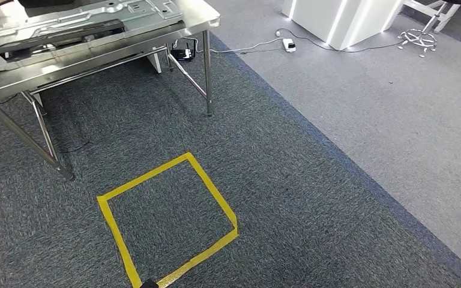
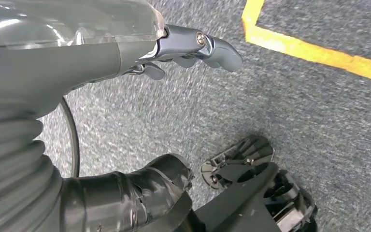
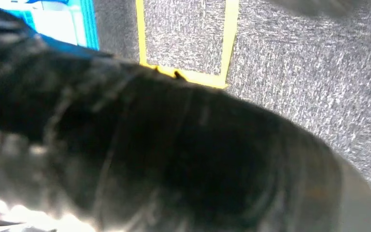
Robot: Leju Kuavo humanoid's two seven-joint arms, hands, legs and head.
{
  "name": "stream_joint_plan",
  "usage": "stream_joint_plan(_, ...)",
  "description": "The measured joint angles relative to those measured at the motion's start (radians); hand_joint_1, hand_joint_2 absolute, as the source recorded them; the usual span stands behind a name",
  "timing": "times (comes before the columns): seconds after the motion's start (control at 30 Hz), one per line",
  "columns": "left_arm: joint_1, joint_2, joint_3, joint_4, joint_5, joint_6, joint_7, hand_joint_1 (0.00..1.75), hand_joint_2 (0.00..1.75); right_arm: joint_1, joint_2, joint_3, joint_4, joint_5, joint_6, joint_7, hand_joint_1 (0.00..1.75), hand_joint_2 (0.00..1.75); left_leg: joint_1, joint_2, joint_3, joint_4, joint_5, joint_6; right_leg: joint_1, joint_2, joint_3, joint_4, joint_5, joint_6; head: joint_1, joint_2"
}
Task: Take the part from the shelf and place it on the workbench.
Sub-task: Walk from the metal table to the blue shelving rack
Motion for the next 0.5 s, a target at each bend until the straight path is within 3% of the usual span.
stream_joint_plan(0.07,-0.001,0.000,0.000,0.000,0.000,0.000,0.000,0.00,1.75,-0.003,0.000,-0.001,0.000,0.000,0.000,0.000,0.00,0.00,-0.003,0.016,0.006,-0.001,-0.005,-0.009,0.009,-0.024,0.047,-0.095,0.028,-0.011,0.000,0.000)
stream_joint_plan(0.1,-0.002,0.000,0.000,0.000,0.000,0.000,0.000,0.00,1.75,-0.004,0.000,-0.001,0.000,0.000,0.000,0.000,0.00,0.00,-0.004,0.023,0.009,-0.003,-0.007,-0.014,0.013,-0.025,0.050,-0.105,0.027,-0.015,0.000,0.000)
stream_joint_plan(0.17,-0.004,-0.002,0.000,0.000,0.000,-0.001,0.000,0.00,1.75,-0.002,0.000,-0.002,0.000,0.000,-0.001,0.000,0.00,0.00,-0.004,0.033,0.015,-0.007,-0.009,-0.026,0.010,-0.005,0.051,-0.112,0.031,-0.025,0.000,0.000)
stream_joint_plan(0.2,-0.005,-0.002,0.000,0.000,0.000,-0.001,0.001,0.00,1.75,-0.001,0.000,-0.003,0.000,0.000,-0.001,0.000,0.00,0.00,-0.003,0.023,0.017,-0.002,-0.017,-0.031,0.007,0.004,0.055,-0.120,0.035,-0.030,-0.001,0.000)
stream_joint_plan(0.27,-0.006,-0.001,0.000,0.000,0.000,-0.002,0.000,0.00,1.75,-0.001,-0.001,-0.004,0.000,0.000,-0.001,0.000,0.00,0.00,-0.001,-0.023,-0.008,0.063,-0.063,-0.038,0.000,0.023,0.063,-0.133,0.043,-0.041,-0.002,0.000)
stream_joint_plan(0.3,-0.005,-0.001,0.000,0.000,0.000,-0.002,0.001,0.00,1.75,-0.002,0.000,-0.004,0.000,0.000,-0.001,0.000,0.00,0.00,0.000,-0.046,-0.036,0.125,-0.096,-0.039,0.002,0.032,0.064,-0.134,0.044,-0.044,-0.002,0.000)
stream_joint_plan(0.37,-0.001,0.000,0.000,0.000,0.000,-0.002,0.001,0.00,1.75,-0.003,0.000,-0.004,0.000,0.000,-0.001,0.000,0.00,0.00,0.001,-0.065,-0.097,0.247,-0.142,-0.040,0.003,0.055,0.062,-0.131,0.043,-0.047,-0.002,0.000)
stream_joint_plan(0.4,0.001,0.000,0.000,0.000,0.001,-0.002,0.001,0.00,1.75,-0.003,0.000,-0.004,0.000,0.000,-0.001,-0.001,0.00,0.00,0.001,-0.067,-0.112,0.270,-0.137,-0.041,0.004,0.068,0.062,-0.128,0.042,-0.047,-0.002,0.000)
stream_joint_plan(0.43,0.002,0.000,0.000,0.000,0.001,-0.003,0.002,0.00,1.75,-0.002,0.000,-0.005,0.000,0.000,-0.001,-0.001,0.00,0.00,0.001,-0.069,-0.109,0.253,-0.113,-0.041,0.004,0.081,0.063,-0.125,0.040,-0.047,-0.002,0.000)
stream_joint_plan(0.5,0.001,0.001,0.000,0.000,0.002,-0.003,0.002,0.00,1.75,-0.001,0.001,-0.005,0.000,0.000,-0.001,-0.001,0.00,0.00,0.004,-0.089,-0.061,0.132,-0.037,-0.038,0.002,0.107,0.062,-0.115,0.035,-0.041,-0.002,0.000)
